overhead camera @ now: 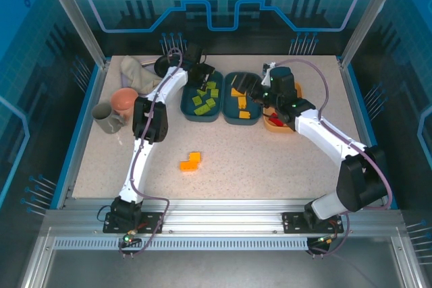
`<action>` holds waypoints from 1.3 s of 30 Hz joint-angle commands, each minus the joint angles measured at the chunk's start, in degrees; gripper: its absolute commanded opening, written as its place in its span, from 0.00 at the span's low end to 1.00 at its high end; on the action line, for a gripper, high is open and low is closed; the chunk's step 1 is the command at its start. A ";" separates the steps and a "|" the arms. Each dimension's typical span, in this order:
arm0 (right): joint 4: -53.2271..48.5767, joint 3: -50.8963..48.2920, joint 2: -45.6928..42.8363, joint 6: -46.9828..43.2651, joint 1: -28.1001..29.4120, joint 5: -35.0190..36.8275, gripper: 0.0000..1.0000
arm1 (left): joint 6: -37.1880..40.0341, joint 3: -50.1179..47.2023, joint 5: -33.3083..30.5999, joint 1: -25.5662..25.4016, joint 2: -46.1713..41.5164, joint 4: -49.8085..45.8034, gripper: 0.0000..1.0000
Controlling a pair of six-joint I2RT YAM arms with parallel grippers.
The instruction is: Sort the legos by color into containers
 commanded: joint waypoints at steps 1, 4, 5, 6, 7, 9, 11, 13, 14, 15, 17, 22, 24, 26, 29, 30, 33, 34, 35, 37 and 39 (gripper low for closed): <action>-8.61 0.76 -1.97 -7.90 2.08 1.00 0.86 | 1.70 2.10 2.02 0.44 -4.02 -1.87 0.63; -16.51 3.82 -1.06 -15.68 6.68 4.77 0.85 | 5.77 -0.32 0.17 0.20 -10.73 -5.71 0.65; -18.23 4.50 -0.55 -17.40 8.26 5.63 0.84 | 6.87 -2.22 -0.64 0.17 -13.72 -6.56 0.65; -19.90 5.12 0.19 -18.72 10.21 6.64 0.84 | 7.74 -5.43 -1.53 0.26 -17.82 -7.15 0.66; -21.54 5.61 0.99 -19.29 12.19 7.81 0.83 | 8.55 -10.35 -2.55 0.26 -22.05 -7.38 0.67; -23.81 6.48 2.79 -19.36 15.71 9.34 0.82 | 9.62 -20.28 -4.65 0.15 -30.48 -7.49 0.67; -26.00 7.77 5.04 -18.09 19.18 11.08 0.81 | 10.03 -31.52 -7.03 0.09 -39.48 -7.74 0.69; -28.44 9.99 7.84 -15.83 22.82 12.95 0.79 | 9.31 -44.38 -10.11 -0.08 -49.88 -7.88 0.71; -29.86 11.13 9.22 -14.41 24.24 14.01 0.79 | 8.46 -50.20 -11.16 -0.15 -54.46 -7.93 0.71; -30.99 12.32 10.99 -12.66 25.51 14.49 0.78 | 7.43 -56.45 -11.86 -0.24 -59.76 -7.92 0.71; -32.64 14.15 13.92 -8.94 27.79 15.19 0.76 | 5.95 -67.04 -12.52 -0.26 -69.23 -9.04 0.72; -36.12 19.02 21.51 -1.17 32.24 15.85 0.80 | 8.10 -82.03 -12.31 -0.26 -91.97 -19.80 0.75; -38.64 22.03 24.45 0.45 33.50 16.84 0.83 | 10.81 -85.15 -11.22 -0.26 -98.98 -24.46 0.76; -40.47 24.41 27.03 2.54 34.43 17.08 0.84 | 14.70 -87.36 -9.72 -0.27 -105.43 -28.36 0.76; -43.63 28.31 30.86 5.00 35.31 18.07 0.85 | 19.32 -89.69 -5.93 -0.27 -113.71 -32.46 0.76; -45.22 29.94 32.53 5.67 35.48 18.47 0.85 | 20.45 -90.38 -4.21 -0.29 -116.15 -33.28 0.77; -47.31 32.18 35.46 7.40 35.53 18.95 0.84 | 22.15 -91.31 -1.06 -0.26 -121.12 -35.35 0.77; -47.15 32.55 36.17 7.56 35.46 18.99 0.83 | 22.50 -91.57 -0.60 -0.26 -122.12 -35.95 0.77; -47.30 33.03 36.98 7.71 35.51 19.21 0.82 | 22.72 -91.63 -0.20 -0.26 -122.57 -36.41 0.77; -47.98 34.33 38.43 8.09 35.56 19.20 0.80 | 23.07 -91.66 0.40 -0.27 -123.04 -36.83 0.77; -48.06 35.36 39.70 8.26 35.61 18.95 0.77 | 23.16 -91.51 0.75 -0.26 -123.08 -36.85 0.77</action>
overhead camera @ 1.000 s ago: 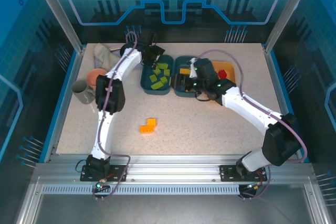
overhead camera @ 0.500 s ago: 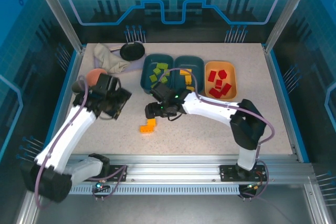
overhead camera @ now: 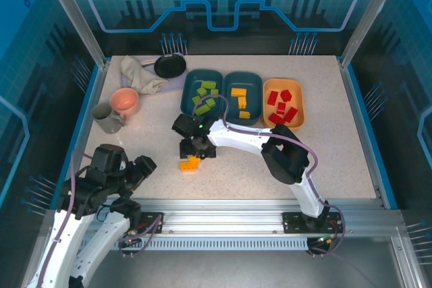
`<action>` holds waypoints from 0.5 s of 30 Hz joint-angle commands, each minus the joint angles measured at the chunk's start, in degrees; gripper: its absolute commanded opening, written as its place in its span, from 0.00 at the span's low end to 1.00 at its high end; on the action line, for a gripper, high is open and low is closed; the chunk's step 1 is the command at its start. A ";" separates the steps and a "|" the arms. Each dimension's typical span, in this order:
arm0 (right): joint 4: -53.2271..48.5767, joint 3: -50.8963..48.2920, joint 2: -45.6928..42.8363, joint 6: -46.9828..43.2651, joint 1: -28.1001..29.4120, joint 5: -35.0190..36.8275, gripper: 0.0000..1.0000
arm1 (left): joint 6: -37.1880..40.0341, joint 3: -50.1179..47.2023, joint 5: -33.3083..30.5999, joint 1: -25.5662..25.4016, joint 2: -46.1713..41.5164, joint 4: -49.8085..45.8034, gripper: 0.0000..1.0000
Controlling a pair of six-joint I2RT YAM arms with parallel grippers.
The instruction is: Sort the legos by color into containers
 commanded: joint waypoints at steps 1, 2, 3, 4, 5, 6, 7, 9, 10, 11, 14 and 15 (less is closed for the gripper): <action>-3.13 2.79 2.46 2.01 0.83 1.31 0.76 | 2.64 -0.71 3.11 -0.18 -0.43 -2.21 0.76; -3.17 3.20 2.90 2.01 0.89 1.38 0.75 | 2.77 -0.66 3.28 -0.18 -0.48 -2.28 0.77; -3.22 3.71 3.43 2.09 1.02 1.56 0.75 | 3.01 -0.47 3.38 -0.18 -0.50 -2.48 0.76; -3.22 4.16 3.94 2.11 1.10 1.52 0.74 | 3.31 -0.39 3.46 -0.20 -0.58 -2.79 0.76; -3.34 4.45 4.27 2.23 1.19 1.56 0.74 | 3.48 -0.26 3.47 -0.18 -0.59 -3.12 0.76; -3.67 4.71 4.60 2.42 1.24 1.65 0.73 | 3.65 -0.19 3.38 -0.18 -0.67 -3.54 0.76; -4.02 4.88 4.95 2.74 1.27 1.80 0.70 | 3.67 -0.21 3.38 -0.18 -0.84 -3.76 0.76; -4.40 4.89 5.23 3.34 1.34 1.80 0.65 | 3.48 -0.37 3.41 -0.18 -1.27 -3.95 0.76; -4.52 4.70 5.28 3.50 1.37 1.87 0.60 | 3.37 -0.39 3.42 -0.24 -1.42 -3.91 0.76; -4.61 4.64 5.27 3.66 1.37 1.87 0.56 | 3.32 -0.47 3.48 -0.18 -1.44 -3.80 0.76; -5.38 4.57 4.57 3.83 1.33 2.57 0.48 | 3.21 -0.69 4.14 -0.18 -1.47 -2.93 0.76; -5.66 4.52 3.96 3.77 1.29 3.13 0.44 | 3.25 -0.93 4.44 -0.18 -1.47 -2.40 0.76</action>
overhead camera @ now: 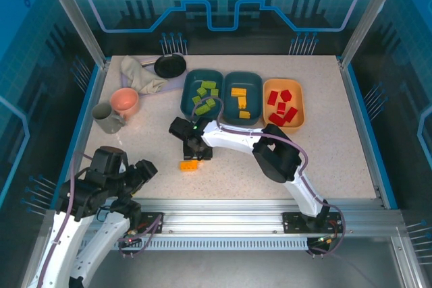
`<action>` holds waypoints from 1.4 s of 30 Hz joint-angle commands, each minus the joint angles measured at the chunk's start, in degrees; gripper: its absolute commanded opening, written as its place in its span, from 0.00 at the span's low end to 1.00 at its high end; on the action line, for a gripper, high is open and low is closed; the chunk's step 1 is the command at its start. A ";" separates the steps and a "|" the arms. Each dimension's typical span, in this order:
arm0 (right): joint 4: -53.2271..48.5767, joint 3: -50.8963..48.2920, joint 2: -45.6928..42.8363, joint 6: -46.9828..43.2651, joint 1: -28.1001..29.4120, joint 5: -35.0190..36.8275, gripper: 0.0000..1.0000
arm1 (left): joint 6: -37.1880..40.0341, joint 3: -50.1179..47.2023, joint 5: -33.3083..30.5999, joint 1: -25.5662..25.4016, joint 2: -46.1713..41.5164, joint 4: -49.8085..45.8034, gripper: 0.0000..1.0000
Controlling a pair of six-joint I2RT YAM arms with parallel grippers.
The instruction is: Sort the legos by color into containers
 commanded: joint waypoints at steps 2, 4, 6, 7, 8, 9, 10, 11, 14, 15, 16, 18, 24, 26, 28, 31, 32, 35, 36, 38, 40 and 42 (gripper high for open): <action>-3.47 0.89 -2.07 0.70 0.64 3.37 0.41 | 1.53 -1.38 3.78 -0.22 -0.64 1.65 0.76; -4.34 0.86 -4.47 -0.04 0.12 5.29 0.39 | 1.70 -1.89 5.79 -0.18 -0.21 4.63 0.75; -6.30 0.62 -7.75 -1.78 -1.16 7.93 0.39 | 1.69 -2.54 8.66 -0.18 1.20 8.67 0.75; -6.92 0.31 -9.20 -2.63 -1.93 9.33 0.39 | 1.70 -2.88 9.95 -0.19 2.23 10.75 0.75; -7.35 -0.45 -11.43 -3.96 -3.04 10.74 0.39 | 1.79 -3.19 11.40 -0.18 3.47 13.32 0.75; -7.34 -1.24 -13.25 -5.26 -4.07 11.83 0.39 | 1.95 -3.23 12.52 -0.26 5.23 15.75 0.74; -7.13 -2.26 -15.02 -6.77 -5.53 12.89 0.39 | 2.05 -3.09 13.03 -0.39 6.75 17.61 0.74; -6.80 -3.13 -16.71 -8.46 -7.13 13.67 0.39 | 2.17 -2.85 13.17 -0.57 8.49 19.55 0.74; -3.57 -5.55 -19.33 -12.80 -13.23 12.35 0.39 | 2.73 -1.50 13.00 -1.41 14.12 25.21 0.74; -1.74 -6.14 -19.71 -14.05 -15.52 10.48 0.39 | 2.85 -0.78 12.68 -1.89 16.66 26.71 0.74; -0.29 -6.30 -19.53 -15.15 -17.51 8.70 0.39 | 3.24 0.20 12.28 -2.64 18.75 28.02 0.74; 1.33 -4.71 -17.44 -16.47 -21.72 4.82 0.39 | 4.00 2.64 10.69 -4.74 23.38 30.43 0.74; 2.91 2.48 -7.84 -12.55 -29.73 -4.83 0.40 | 5.57 9.36 7.06 -8.48 34.90 34.15 0.74; 3.17 4.54 -5.42 -10.59 -31.30 -5.88 0.40 | 5.48 11.00 6.50 -8.95 37.38 35.18 0.74; 3.45 6.71 -3.29 -8.72 -32.29 -7.46 0.40 | 5.41 12.46 6.14 -9.44 39.31 35.77 0.74; 2.11 11.17 0.90 -7.52 -32.87 -9.12 0.40 | 5.80 13.87 5.88 -10.10 41.74 35.96 0.74; 1.09 12.90 2.23 -7.40 -32.93 -9.31 0.40 | 5.91 14.17 5.87 -10.35 42.31 35.90 0.74; -0.39 15.19 4.57 -6.68 -33.12 -9.57 0.42 | 5.92 14.09 5.75 -10.58 42.95 36.00 0.74; -0.39 15.24 4.87 -6.32 -33.26 -9.61 0.43 | 5.90 14.02 5.64 -10.63 43.04 36.04 0.74; -0.91 15.53 5.43 -5.87 -33.33 -9.36 0.47 | 5.92 13.89 5.62 -10.63 43.17 36.05 0.74; -1.72 16.05 5.63 -5.85 -33.36 -9.01 0.53 | 6.08 14.04 5.33 -10.63 43.22 35.44 0.74; -1.80 16.26 4.98 -6.41 -33.28 -8.86 0.61 | 6.31 14.49 4.53 -10.64 43.11 34.32 0.74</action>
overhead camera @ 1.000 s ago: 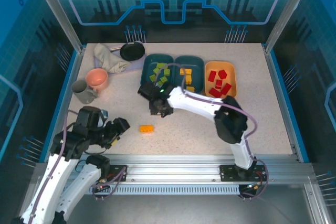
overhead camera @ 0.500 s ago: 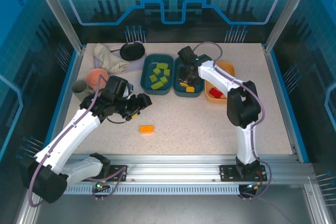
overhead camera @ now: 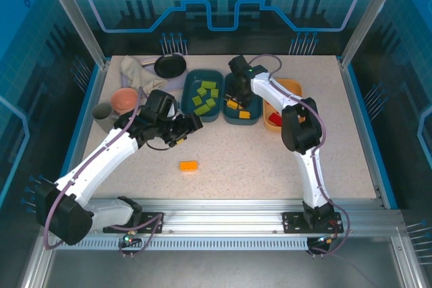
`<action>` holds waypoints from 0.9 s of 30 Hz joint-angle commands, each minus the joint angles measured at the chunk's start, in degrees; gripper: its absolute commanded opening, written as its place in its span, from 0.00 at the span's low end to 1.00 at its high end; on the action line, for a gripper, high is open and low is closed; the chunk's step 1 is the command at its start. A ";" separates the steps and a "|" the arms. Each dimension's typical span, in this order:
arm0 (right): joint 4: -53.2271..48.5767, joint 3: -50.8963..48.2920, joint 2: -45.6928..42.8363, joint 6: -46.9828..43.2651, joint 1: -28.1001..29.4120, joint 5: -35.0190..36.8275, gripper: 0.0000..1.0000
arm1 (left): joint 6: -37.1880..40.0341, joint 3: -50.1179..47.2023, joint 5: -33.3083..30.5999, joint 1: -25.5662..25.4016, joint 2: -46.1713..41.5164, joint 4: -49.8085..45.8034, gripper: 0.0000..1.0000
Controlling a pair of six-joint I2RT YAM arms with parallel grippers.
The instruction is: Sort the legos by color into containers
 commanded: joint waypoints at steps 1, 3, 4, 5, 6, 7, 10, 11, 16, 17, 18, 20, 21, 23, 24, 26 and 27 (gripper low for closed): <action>-2.44 2.16 -0.12 -0.16 -0.50 -0.47 0.64 | 1.95 2.36 -2.05 -0.30 -0.10 -1.86 0.74; -2.69 2.29 -1.84 -1.66 -0.05 0.70 0.69 | 2.51 3.19 -3.08 -0.32 -0.64 -3.53 0.74; -2.85 2.29 -2.72 -2.31 0.22 1.07 0.71 | 2.70 3.50 -3.62 -0.33 -0.94 -4.23 0.74; -3.10 2.29 -3.69 -3.08 0.55 1.60 0.72 | 2.96 3.86 -4.29 -0.34 -1.31 -5.21 0.74; -3.84 2.16 -4.98 -3.77 1.09 2.32 0.72 | 3.06 4.16 -5.09 -0.34 -1.85 -6.37 0.74; -3.98 1.89 -6.16 -4.41 1.61 2.89 0.72 | 3.15 4.55 -6.23 -0.34 -2.48 -7.74 0.74; -2.48 -1.38 -11.30 -9.93 5.10 4.91 0.71 | 2.74 5.71 -11.95 -0.34 -5.65 -13.74 0.74; -0.76 -3.66 -13.34 -13.34 6.94 4.93 0.71 | 2.72 5.90 -13.85 -0.32 -6.99 -15.97 0.74; 9.81 -18.30 -22.35 -33.70 19.24 0.03 0.72 | 2.11 4.59 -21.87 -0.34 -15.56 -25.14 0.74; 11.05 -21.59 -23.95 -37.99 22.23 -1.24 0.74 | 1.77 4.01 -23.39 -0.34 -18.04 -27.03 0.75; 11.84 -24.28 -25.05 -41.90 24.95 -2.72 0.76 | 1.37 3.32 -24.64 -0.29 -20.15 -28.79 0.75; 10.81 -27.00 -25.54 -47.73 29.43 -3.44 0.80 | 0.24 2.29 -26.53 -0.25 -24.70 -31.92 0.75; 9.58 -27.46 -25.02 -50.35 31.50 -3.35 0.81 | -0.50 1.74 -26.90 -0.25 -26.93 -33.35 0.75; 7.57 -27.51 -23.32 -54.20 34.55 -1.57 0.82 | -1.93 0.55 -26.81 -0.23 -30.72 -35.51 0.75; 6.61 -27.06 -22.08 -55.53 35.74 -0.45 0.83 | -2.81 -0.10 -26.51 -0.25 -32.37 -36.58 0.75; 5.27 -25.58 -19.60 -56.76 36.91 1.10 0.84 | -4.33 -1.40 -25.18 -0.25 -35.27 -38.17 0.75; 4.83 -24.73 -18.33 -56.90 37.27 2.21 0.84 | -4.92 -2.13 -24.04 -0.22 -36.35 -38.76 0.75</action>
